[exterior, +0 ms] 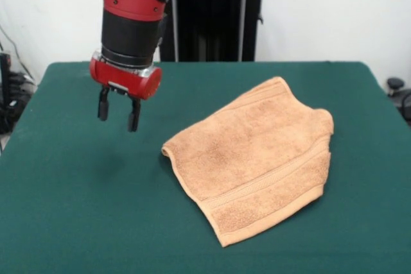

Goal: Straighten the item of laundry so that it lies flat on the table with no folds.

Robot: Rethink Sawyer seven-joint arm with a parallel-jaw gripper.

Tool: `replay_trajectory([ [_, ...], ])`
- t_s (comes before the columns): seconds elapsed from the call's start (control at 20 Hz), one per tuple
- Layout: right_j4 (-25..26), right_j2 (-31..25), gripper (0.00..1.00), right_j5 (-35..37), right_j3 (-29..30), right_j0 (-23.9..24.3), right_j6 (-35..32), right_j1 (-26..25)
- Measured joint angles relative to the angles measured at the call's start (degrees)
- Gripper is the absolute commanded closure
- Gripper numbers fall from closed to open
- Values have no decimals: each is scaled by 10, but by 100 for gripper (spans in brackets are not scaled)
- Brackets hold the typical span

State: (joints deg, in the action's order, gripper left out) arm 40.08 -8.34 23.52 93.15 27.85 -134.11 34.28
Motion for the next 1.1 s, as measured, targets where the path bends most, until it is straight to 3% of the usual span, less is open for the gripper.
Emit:
replay_trajectory([
  [1.1,0,0,0,1,-22,-38,0,-42],
])
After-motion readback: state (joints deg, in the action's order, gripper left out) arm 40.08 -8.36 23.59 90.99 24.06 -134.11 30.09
